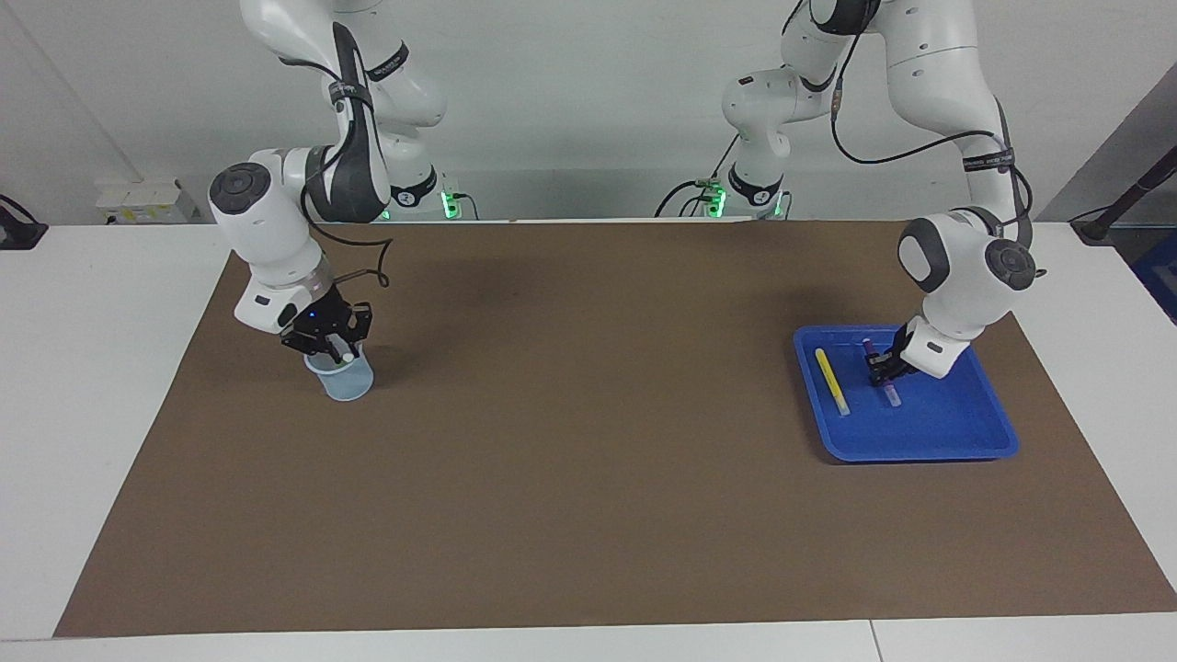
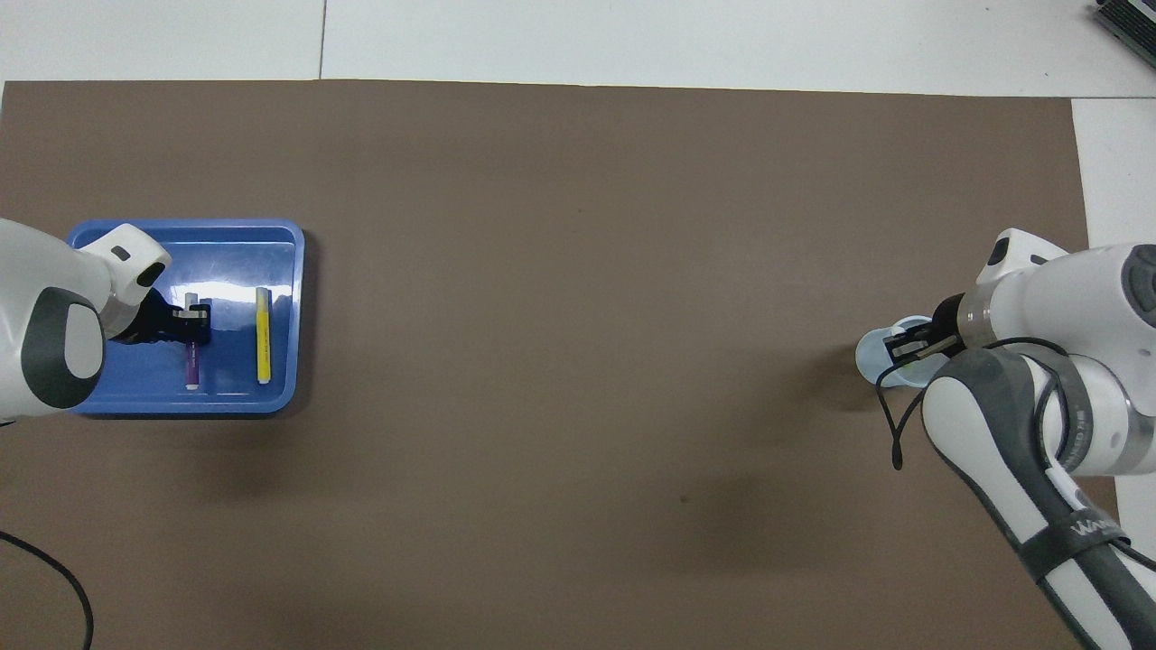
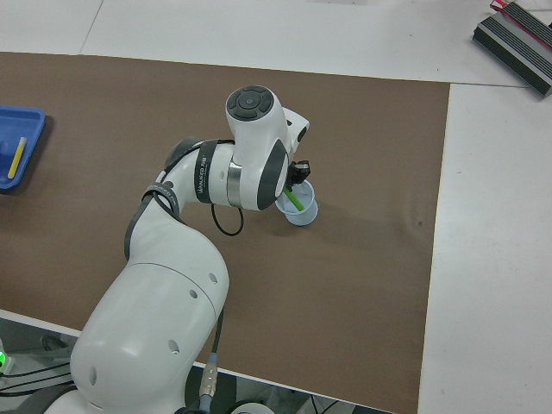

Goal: Right arm passes pens to left for tray arrangement
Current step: 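Place the purple pen in the blue tray and open the left gripper, then lift the green pen from the cup with the right gripper toward the left gripper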

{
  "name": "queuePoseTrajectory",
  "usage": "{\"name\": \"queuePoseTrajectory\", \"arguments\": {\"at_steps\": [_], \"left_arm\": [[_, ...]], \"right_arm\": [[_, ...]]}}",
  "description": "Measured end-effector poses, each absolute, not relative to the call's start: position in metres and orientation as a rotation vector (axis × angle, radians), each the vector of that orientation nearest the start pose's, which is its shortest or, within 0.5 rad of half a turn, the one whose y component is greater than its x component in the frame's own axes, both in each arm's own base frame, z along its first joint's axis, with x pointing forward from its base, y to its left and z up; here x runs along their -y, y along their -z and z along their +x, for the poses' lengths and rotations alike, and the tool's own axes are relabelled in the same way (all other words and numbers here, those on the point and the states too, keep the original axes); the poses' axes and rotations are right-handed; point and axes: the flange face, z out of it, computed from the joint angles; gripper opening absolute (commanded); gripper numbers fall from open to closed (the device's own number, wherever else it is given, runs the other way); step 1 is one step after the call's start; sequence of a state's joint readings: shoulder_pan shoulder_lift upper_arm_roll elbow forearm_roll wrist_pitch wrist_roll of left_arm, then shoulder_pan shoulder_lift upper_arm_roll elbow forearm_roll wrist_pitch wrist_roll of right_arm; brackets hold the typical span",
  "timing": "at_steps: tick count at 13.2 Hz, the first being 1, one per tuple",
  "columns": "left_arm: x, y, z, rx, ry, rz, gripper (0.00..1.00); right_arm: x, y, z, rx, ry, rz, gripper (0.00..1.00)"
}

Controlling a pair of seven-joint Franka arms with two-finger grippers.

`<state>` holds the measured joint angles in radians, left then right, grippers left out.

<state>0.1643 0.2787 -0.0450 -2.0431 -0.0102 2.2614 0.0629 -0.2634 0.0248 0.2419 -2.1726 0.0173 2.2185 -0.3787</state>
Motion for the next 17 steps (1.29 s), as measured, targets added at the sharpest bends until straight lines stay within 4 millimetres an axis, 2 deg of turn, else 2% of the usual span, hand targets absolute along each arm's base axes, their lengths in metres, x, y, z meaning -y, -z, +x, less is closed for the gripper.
{"name": "queuePoseTrajectory", "arguments": {"at_steps": [1, 4, 6, 11, 13, 17], "left_arm": [[-0.07, -0.3, 0.581, 0.102, -0.09, -3.164, 0.52], [-0.07, -0.3, 0.582, 0.103, -0.076, -3.164, 1.0], [-0.071, -0.298, 0.583, 0.105, -0.066, -3.163, 1.0], [-0.077, -0.294, 0.583, 0.121, -0.079, -3.165, 1.0], [-0.075, -0.305, 0.589, 0.13, -0.089, -3.174, 1.0], [-0.068, -0.342, 0.605, 0.11, -0.151, -3.183, 1.0]], "right_arm": [[0.011, -0.384, 0.54, 0.539, 0.04, -3.079, 0.33], [0.011, -0.384, 0.54, 0.542, 0.042, -3.079, 0.16], [0.011, -0.39, 0.542, 0.543, 0.064, -3.083, 0.0], [0.011, -0.398, 0.545, 0.543, 0.056, -3.083, 0.0], [0.011, -0.421, 0.55, 0.544, 0.03, -3.08, 0.0], [0.01, -0.495, 0.559, 0.553, 0.037, -3.087, 0.0]]}}
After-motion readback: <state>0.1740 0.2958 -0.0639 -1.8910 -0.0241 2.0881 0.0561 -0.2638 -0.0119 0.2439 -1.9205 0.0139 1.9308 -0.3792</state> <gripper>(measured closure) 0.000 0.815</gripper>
